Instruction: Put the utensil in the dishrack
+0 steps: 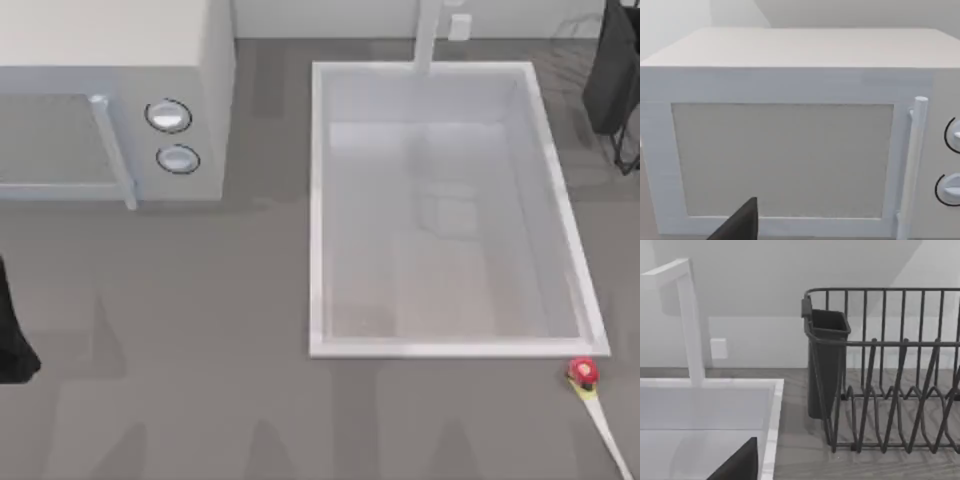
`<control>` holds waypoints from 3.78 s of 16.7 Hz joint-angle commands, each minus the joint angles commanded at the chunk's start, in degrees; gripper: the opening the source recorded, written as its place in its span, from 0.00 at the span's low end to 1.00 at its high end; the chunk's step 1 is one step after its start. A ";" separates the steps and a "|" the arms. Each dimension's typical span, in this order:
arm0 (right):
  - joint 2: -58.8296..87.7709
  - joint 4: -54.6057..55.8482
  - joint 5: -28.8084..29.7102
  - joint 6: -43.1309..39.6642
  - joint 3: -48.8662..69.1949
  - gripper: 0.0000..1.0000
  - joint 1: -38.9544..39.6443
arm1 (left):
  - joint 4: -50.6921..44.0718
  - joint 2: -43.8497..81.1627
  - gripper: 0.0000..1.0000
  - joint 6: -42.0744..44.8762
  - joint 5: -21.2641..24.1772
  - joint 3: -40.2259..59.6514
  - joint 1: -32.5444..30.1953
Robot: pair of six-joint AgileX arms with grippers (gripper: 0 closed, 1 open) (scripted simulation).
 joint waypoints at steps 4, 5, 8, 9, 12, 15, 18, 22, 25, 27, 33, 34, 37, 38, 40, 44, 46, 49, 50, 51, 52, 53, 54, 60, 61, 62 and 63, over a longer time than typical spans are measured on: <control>1.95 -1.87 0.01 0.34 1.69 1.00 0.71 | 0.00 0.00 1.00 0.00 0.00 0.00 0.00; 3.79 -3.56 0.00 0.66 3.21 1.00 1.37 | 0.00 0.00 1.00 0.00 0.00 0.00 0.00; 12.98 -11.26 -0.07 2.14 9.83 1.00 4.33 | 0.00 0.00 1.00 0.00 0.00 0.00 0.00; 17.27 -14.52 -0.11 2.80 12.50 1.00 5.54 | 0.00 0.00 1.00 0.00 0.00 0.00 0.00; 32.66 -25.53 -0.27 5.10 21.09 1.00 9.47 | 0.00 0.00 1.00 0.00 0.00 0.00 0.00; 48.67 -36.85 -0.47 7.51 29.84 1.00 13.39 | 0.00 0.00 1.00 0.00 0.00 0.00 0.00; 61.74 -46.92 -0.52 9.61 38.00 1.00 16.89 | 0.00 0.00 1.00 0.00 0.00 0.00 0.00; 74.58 -56.62 -0.23 11.59 46.65 1.00 20.41 | 0.00 0.00 1.00 0.00 0.00 0.00 0.00; 79.27 -60.15 0.04 12.35 50.06 1.00 21.73 | 0.00 0.00 1.00 0.00 0.00 0.00 0.00; 79.62 -60.45 0.08 12.42 50.36 1.00 21.85 | 0.00 0.00 1.00 0.00 0.00 0.00 0.00; 80.61 -58.06 0.06 12.34 48.88 1.00 21.70 | 0.00 0.00 1.00 0.00 0.00 0.00 0.00; 81.52 -56.11 0.06 12.37 47.84 1.00 21.74 | 0.00 0.00 1.00 0.00 0.00 0.00 0.00; 85.73 -47.06 0.07 12.52 43.38 1.00 21.88 | 0.00 0.00 1.00 0.00 0.00 0.00 0.00; 87.31 -43.62 0.06 12.60 41.67 1.00 21.90 | 0.00 0.00 1.00 0.00 0.00 0.00 0.00; 89.94 -37.78 0.06 12.70 38.61 1.00 21.96 | 0.00 0.00 1.00 0.00 0.00 0.00 0.00; 92.40 -33.22 0.06 12.81 35.91 1.00 22.04 | 0.00 0.00 1.00 0.00 0.00 0.00 0.00; 92.40 -33.22 0.06 12.81 35.91 1.00 22.04 | 0.00 0.00 1.00 0.00 0.00 0.00 0.00; 92.40 -33.22 0.06 12.81 35.91 0.85 22.04 | 0.00 0.00 1.00 0.00 0.00 0.00 0.00; 92.40 -33.22 0.06 12.81 35.91 0.77 22.04 | 0.00 0.00 1.00 0.00 0.00 0.00 0.00; 92.40 -33.22 0.06 12.81 35.91 0.70 22.04 | 0.00 0.00 1.00 0.00 0.00 0.00 0.00; 92.40 -33.22 0.06 12.81 35.91 0.62 22.04 | 0.00 0.00 1.00 0.00 0.00 0.00 0.00; 92.40 -33.22 0.06 12.81 35.91 0.55 22.04 | 0.00 0.00 1.00 0.00 0.00 0.00 0.00; 92.40 -33.22 0.06 12.81 35.91 0.47 22.04 | 0.00 0.00 1.00 0.00 0.00 0.00 0.00; 92.40 -33.22 0.06 12.81 35.91 0.02 22.04 | 0.00 0.00 1.00 0.00 0.00 0.00 0.00; 92.40 -33.22 0.06 12.81 35.91 0.00 22.04 | 0.00 0.00 1.00 0.00 0.00 0.00 0.00; 92.40 -33.22 0.06 12.81 35.91 0.00 22.04 | 0.00 0.00 1.00 0.00 0.00 0.00 0.00; 92.40 -33.22 0.06 12.81 35.91 0.00 22.04 | 0.00 0.00 1.00 0.00 0.00 0.00 0.00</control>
